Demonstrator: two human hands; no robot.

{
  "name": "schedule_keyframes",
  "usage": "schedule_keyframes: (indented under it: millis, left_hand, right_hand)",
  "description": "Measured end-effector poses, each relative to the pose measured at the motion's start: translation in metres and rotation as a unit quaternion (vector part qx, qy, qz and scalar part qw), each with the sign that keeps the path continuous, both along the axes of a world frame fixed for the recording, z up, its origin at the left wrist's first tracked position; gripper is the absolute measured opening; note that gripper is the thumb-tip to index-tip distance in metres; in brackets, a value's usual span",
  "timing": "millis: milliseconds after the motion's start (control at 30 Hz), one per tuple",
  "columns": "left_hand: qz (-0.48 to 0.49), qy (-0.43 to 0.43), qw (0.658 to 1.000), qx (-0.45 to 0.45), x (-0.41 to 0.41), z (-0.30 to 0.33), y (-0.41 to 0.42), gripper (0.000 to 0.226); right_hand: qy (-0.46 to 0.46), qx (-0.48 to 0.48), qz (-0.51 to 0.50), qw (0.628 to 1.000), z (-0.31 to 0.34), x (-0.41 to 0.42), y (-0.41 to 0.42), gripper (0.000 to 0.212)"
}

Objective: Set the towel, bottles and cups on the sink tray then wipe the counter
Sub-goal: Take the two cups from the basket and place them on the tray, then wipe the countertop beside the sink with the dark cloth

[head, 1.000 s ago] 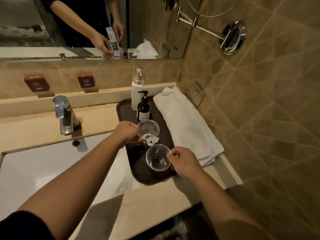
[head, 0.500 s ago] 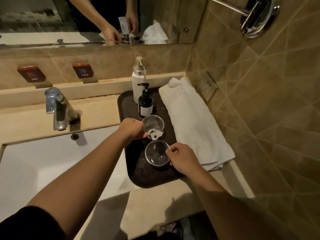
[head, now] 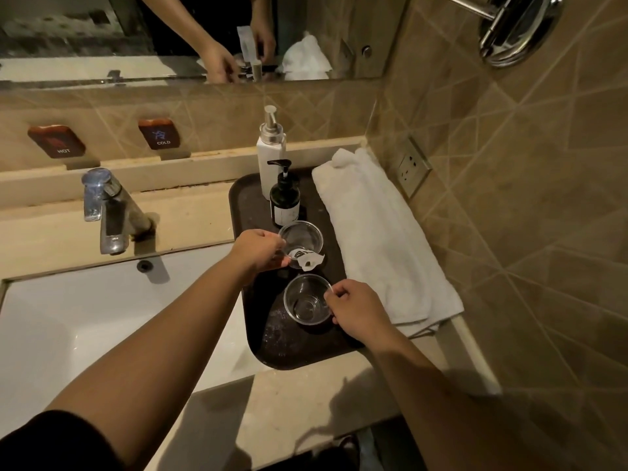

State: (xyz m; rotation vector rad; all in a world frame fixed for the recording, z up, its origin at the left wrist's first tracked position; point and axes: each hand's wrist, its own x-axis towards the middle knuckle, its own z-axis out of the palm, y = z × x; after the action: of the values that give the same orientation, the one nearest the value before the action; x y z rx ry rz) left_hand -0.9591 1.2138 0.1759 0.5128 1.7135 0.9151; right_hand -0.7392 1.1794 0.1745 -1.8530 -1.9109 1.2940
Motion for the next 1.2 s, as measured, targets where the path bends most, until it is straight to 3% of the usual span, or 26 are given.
schedule_keyframes:
  millis: [267, 567, 800, 967, 1200]
  left_hand:
    - [0.002, -0.023, 1.000, 0.004, -0.003, 0.007, -0.010, 0.013]
    - [-0.115, 0.109, 0.987, 0.025, -0.018, 0.006, -0.039, 0.015]
    - [-0.260, 0.288, 0.918, 0.086, -0.034, 0.005, -0.074, 0.013]
    - [-0.312, 0.377, 0.867, 0.090, -0.040, 0.019, -0.119, 0.016]
    - [-0.289, 0.428, 0.855, 0.043, -0.054, 0.046, -0.211, 0.028]
  right_hand:
    - [-0.013, 0.010, -0.009, 1.000, 0.004, -0.004, -0.003, 0.013]
    - [-0.058, 0.035, -0.045, 0.997, 0.019, 0.001, -0.017, 0.030]
    - [-0.086, 0.101, -0.041, 0.990, 0.041, -0.001, -0.044, 0.022]
    - [-0.091, 0.146, 0.009, 0.985, 0.064, -0.016, -0.068, 0.012]
    - [-0.081, 0.172, 0.108, 0.976, 0.083, -0.043, -0.110, 0.017]
